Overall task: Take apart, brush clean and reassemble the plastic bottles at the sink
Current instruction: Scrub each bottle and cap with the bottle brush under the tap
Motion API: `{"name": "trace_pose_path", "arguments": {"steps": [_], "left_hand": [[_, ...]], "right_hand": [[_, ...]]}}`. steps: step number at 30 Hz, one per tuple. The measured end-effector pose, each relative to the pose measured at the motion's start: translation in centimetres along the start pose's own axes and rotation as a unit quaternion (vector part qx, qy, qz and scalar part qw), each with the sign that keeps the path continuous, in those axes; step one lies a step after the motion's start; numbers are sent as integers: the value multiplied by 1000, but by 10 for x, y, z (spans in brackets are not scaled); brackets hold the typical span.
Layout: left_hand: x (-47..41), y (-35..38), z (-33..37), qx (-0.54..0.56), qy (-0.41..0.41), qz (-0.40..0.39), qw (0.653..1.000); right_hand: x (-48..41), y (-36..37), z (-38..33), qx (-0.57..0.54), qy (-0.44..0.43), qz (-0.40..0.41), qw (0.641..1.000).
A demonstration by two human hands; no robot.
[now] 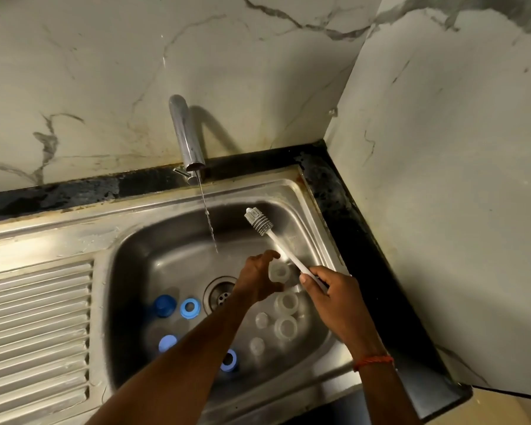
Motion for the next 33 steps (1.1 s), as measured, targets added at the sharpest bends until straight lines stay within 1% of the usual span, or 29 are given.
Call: {"name": "trace_pose_path", "arguments": {"steps": [3, 5, 8, 14, 20, 23, 27, 33], "left_hand": [[-9, 6, -35, -11, 20, 11, 1000], [-5, -3, -41, -15, 22, 10, 1000], [11, -19, -34, -14, 10, 12, 1000], [23, -12, -40, -47, 3, -32, 998], [21, -13, -42, -60, -43, -19, 997], [20, -12, -45, -74, -37, -29, 996], [18, -11, -48, -73, -27, -27, 997], [18, -9, -49, -39, -45, -12, 998]], "right_hand": [[-2, 5, -10, 18, -22, -6, 1000], [-5, 9, -15, 15, -30, -9, 999], [-8, 13, -20, 14, -35, -18, 999], [-17, 16, -28, 28, -59, -22, 998], [-27, 25, -48, 39, -97, -33, 994], [-31, 28, -58, 45, -111, -40, 992], [-36, 28, -56, 28, -109, -40, 993], [-39, 28, -50, 16, -104, -42, 994]]}}
Point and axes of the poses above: each hand's wrist, its own x-axis away from the middle knuckle, its own y-axis out of the palm, z = x × y, the point moved 3 cm from there along -x, towards the middle knuckle
